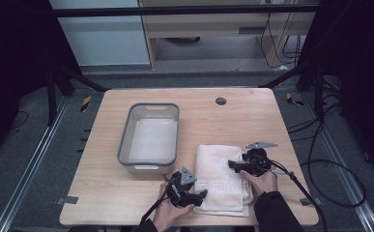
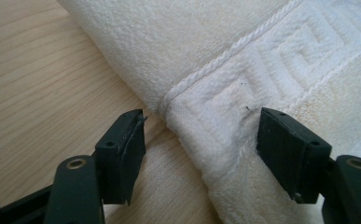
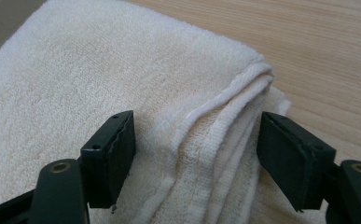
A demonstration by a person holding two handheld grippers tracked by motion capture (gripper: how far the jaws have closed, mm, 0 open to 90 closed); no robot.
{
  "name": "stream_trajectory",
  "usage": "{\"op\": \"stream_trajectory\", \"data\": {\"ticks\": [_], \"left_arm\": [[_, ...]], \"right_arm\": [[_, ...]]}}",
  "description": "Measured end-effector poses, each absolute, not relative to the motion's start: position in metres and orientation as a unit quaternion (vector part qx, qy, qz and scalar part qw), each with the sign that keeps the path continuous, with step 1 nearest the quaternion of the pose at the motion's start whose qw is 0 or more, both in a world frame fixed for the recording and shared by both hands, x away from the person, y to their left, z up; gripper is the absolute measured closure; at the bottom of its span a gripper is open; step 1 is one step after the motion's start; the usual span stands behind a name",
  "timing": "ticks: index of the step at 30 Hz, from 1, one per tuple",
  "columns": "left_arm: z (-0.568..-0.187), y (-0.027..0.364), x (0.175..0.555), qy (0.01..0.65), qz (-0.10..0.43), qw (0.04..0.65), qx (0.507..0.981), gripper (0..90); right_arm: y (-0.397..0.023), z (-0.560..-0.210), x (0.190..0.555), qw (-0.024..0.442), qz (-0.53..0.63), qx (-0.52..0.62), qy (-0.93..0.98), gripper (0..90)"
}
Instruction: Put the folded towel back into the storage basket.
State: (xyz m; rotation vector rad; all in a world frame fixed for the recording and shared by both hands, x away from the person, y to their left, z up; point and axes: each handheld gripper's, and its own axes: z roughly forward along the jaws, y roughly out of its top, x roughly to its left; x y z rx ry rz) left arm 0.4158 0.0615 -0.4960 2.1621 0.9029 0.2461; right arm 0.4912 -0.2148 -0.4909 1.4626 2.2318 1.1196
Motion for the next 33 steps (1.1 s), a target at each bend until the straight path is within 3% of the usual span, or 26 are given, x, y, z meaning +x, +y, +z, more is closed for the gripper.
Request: {"op": "stream_trajectory", "data": {"ticks": [8, 21, 29, 33], "left_arm": [[-0.496, 0.06, 0.42, 0.353, 0.073, 0.383, 0.851, 39.4], [-0.495, 0.059, 0.421, 0.353, 0.031, 0.388, 0.851, 60.9], [-0.494, 0.059, 0.419, 0.35, 0.035, 0.392, 0.85, 73.8], [-0.493, 0.06, 0.418, 0.351, 0.036, 0.398, 0.847, 75.9]], "right_arm": [[-0.215, -0.492, 0.493, 0.104, 0.384, 0.506, 0.766, 36.8], [-0.216, -0.488, 0.493, 0.064, 0.393, 0.508, 0.764, 64.2], [-0.217, -0.484, 0.49, 0.065, 0.406, 0.502, 0.761, 68.7], [-0.218, -0.479, 0.489, 0.067, 0.412, 0.498, 0.76, 69.3]]}}
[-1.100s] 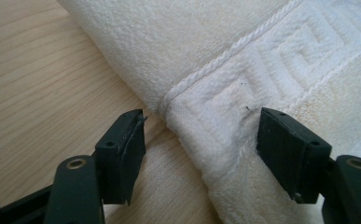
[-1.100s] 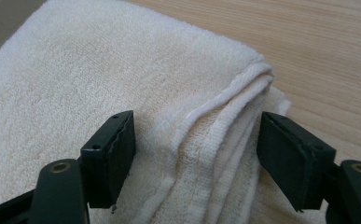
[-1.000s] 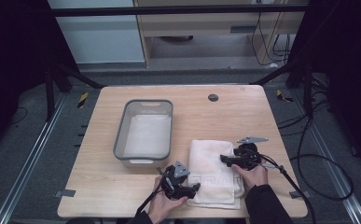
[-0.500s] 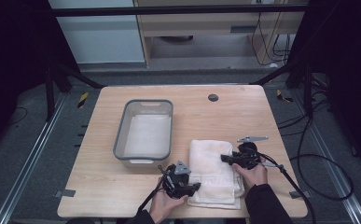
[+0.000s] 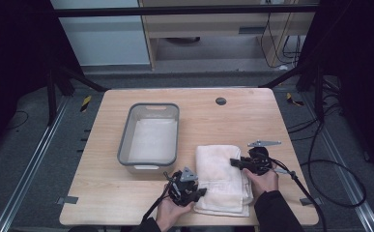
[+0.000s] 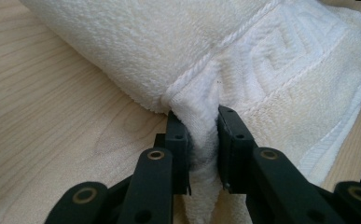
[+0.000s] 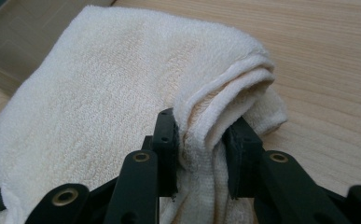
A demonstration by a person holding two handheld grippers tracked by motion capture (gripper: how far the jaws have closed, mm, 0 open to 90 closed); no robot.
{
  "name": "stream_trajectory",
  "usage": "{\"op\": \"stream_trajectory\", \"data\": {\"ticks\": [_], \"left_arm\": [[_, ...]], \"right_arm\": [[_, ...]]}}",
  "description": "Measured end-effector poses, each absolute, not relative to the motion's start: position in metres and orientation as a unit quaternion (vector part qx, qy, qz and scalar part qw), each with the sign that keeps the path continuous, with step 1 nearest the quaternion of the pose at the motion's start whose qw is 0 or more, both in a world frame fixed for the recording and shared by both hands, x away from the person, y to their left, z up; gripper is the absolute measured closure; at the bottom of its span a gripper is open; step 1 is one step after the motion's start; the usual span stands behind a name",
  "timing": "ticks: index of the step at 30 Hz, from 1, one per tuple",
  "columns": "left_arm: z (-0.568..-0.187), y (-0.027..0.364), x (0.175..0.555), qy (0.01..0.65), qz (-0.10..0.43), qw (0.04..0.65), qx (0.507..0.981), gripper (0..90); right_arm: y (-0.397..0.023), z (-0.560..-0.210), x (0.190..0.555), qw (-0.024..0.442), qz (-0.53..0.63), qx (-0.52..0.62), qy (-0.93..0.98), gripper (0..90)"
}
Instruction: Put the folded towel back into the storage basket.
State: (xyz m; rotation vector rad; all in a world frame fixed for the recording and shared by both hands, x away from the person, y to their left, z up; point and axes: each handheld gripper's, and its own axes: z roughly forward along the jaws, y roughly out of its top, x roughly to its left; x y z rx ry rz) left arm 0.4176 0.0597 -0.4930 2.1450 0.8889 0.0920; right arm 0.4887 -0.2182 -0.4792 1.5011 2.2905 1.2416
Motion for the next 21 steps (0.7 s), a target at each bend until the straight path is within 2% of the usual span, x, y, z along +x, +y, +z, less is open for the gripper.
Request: {"op": "stream_trajectory", "data": {"ticks": [10, 21], "left_arm": [[-0.485, 0.065, 0.413, 0.343, 0.044, 0.413, 0.843, 77.4], [-0.46, 0.076, 0.408, 0.331, 0.06, 0.444, 0.83, 77.6]], "right_arm": [[-0.216, -0.459, 0.479, 0.089, 0.427, 0.478, 0.763, 69.9], [-0.216, -0.431, 0.467, 0.108, 0.458, 0.463, 0.751, 70.2]]}}
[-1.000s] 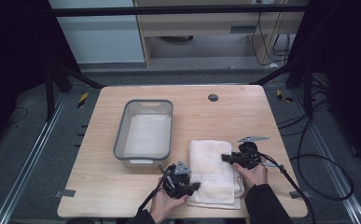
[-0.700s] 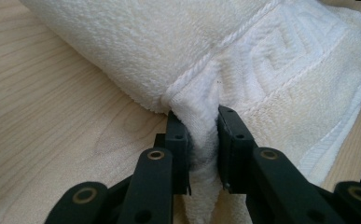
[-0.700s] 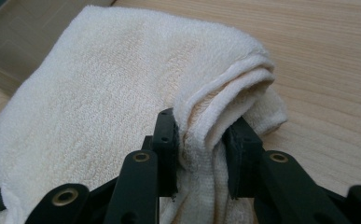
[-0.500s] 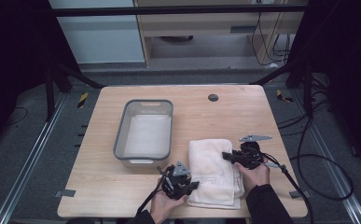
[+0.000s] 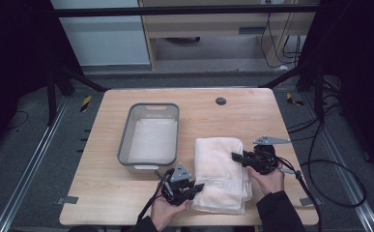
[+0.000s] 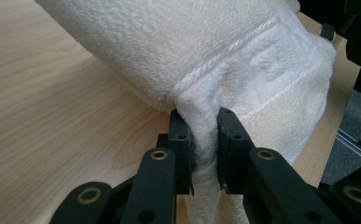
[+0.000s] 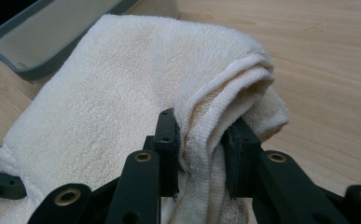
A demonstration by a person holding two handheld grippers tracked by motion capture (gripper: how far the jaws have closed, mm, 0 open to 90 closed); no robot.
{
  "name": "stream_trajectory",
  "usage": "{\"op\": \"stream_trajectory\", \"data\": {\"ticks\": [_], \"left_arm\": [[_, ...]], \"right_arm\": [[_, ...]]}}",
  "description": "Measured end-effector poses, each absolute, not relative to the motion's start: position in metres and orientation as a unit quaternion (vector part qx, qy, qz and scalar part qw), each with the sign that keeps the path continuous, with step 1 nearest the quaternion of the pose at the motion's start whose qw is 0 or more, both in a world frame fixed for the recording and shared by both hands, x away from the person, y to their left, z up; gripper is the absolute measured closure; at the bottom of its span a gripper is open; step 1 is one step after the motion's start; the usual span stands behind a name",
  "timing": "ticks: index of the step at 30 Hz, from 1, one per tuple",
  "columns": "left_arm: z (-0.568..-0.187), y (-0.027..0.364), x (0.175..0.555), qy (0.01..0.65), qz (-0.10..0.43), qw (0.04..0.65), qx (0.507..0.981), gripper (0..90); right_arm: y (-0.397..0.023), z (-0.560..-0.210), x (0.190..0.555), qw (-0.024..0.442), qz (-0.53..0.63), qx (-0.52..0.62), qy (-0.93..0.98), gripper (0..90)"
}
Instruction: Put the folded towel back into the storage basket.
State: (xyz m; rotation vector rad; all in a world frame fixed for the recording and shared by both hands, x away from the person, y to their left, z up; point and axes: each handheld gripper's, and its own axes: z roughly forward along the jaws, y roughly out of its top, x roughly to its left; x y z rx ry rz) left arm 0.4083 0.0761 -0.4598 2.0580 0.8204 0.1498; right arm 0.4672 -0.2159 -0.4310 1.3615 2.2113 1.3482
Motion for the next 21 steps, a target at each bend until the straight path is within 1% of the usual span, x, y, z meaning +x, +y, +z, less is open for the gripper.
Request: {"op": "stream_trajectory", "data": {"ticks": [11, 21], "left_arm": [[-0.442, 0.081, 0.405, 0.323, 0.075, 0.466, 0.82, 77.6], [-0.429, 0.084, 0.403, 0.316, 0.091, 0.48, 0.813, 77.6]], "right_arm": [[-0.215, -0.411, 0.461, 0.132, 0.48, 0.447, 0.743, 70.3], [-0.214, -0.397, 0.459, 0.142, 0.496, 0.439, 0.736, 70.2]]}}
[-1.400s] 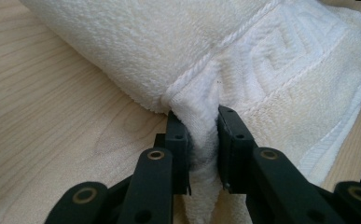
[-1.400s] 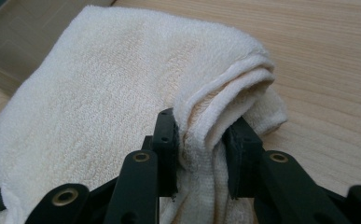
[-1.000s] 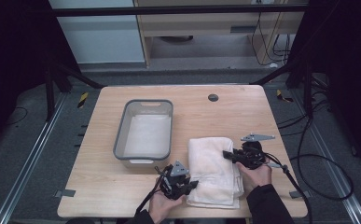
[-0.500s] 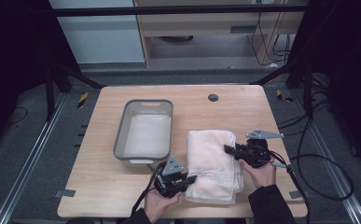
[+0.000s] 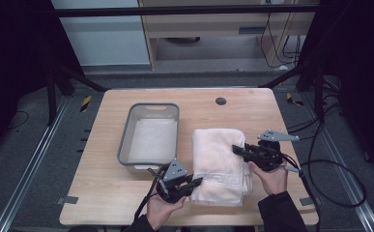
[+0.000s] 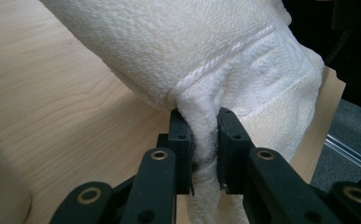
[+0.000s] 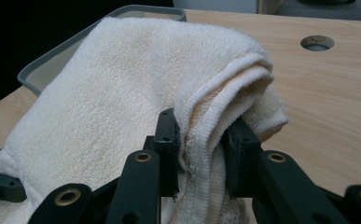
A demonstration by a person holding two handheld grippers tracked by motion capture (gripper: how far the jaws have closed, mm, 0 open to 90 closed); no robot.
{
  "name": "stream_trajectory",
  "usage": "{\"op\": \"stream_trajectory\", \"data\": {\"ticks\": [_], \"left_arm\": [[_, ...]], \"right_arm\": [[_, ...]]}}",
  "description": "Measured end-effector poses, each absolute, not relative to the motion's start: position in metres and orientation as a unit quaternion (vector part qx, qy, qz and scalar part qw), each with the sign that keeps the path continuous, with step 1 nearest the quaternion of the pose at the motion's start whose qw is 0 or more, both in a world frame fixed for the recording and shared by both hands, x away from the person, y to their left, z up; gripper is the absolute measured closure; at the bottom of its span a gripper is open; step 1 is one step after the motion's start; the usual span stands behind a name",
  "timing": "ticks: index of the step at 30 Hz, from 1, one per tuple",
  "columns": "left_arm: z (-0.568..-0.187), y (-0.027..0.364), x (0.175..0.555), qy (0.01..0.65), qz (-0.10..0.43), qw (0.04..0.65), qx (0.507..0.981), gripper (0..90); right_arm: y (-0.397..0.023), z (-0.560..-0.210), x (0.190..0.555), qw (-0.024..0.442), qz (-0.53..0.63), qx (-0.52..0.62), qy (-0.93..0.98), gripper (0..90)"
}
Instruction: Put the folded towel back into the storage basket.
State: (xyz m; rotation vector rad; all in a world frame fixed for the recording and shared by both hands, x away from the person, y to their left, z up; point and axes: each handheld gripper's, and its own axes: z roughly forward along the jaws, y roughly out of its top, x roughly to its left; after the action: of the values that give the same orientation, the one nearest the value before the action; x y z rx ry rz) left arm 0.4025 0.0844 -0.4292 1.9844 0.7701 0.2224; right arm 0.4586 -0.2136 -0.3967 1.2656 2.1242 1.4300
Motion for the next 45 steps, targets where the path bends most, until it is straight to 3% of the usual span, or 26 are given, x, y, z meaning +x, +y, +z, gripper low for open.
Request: {"op": "stream_trajectory", "data": {"ticks": [45], "left_arm": [[-0.369, 0.141, 0.418, 0.33, 0.149, 0.53, 0.767, 77.7]], "right_arm": [[-0.158, -0.32, 0.48, 0.194, 0.537, 0.382, 0.727, 70.6]]}}
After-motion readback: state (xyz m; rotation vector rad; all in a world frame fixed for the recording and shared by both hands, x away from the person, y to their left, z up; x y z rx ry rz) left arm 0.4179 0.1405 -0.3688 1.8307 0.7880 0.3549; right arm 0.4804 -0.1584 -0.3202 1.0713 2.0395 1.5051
